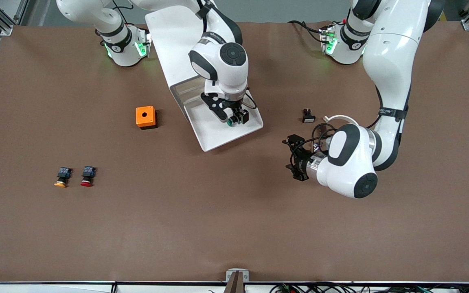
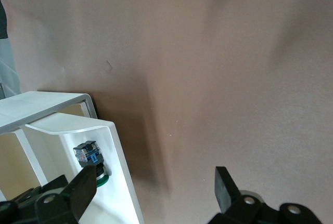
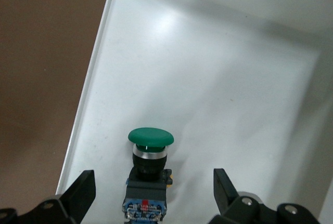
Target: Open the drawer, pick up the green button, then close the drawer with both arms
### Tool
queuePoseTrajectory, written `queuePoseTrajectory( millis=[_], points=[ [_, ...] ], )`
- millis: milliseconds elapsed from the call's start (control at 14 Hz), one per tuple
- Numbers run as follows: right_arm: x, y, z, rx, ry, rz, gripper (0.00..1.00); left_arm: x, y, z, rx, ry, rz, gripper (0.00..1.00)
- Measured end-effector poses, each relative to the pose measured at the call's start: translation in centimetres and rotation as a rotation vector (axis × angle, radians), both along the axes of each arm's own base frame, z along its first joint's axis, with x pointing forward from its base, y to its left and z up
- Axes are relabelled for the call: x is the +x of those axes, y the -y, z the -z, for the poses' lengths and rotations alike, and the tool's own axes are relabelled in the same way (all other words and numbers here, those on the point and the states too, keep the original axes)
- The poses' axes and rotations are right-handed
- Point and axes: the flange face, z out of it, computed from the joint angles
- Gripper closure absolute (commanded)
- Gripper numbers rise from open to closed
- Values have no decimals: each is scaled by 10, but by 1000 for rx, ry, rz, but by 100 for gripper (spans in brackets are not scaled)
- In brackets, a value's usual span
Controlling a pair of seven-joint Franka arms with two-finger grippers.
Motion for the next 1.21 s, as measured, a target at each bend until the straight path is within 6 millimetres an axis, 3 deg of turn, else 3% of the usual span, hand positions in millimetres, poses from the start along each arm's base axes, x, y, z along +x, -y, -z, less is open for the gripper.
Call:
queuePoseTrajectory(
  millis=[714,1071,1143,1214],
  points=[
    [-1,-12,21,-14,-10,4,0,4,-10,-52,2,182,182,0],
    [-1,-14,23,-15,-12,4,81,-3,-1,-75,50,274,337,0],
    [-2,-14,23,-15,-12,3,94,-6,4,-80,53,294,376,0],
    [-3,-15,23,-14,-11,2,100,-9,9,-84,50,311,422,0]
  ],
)
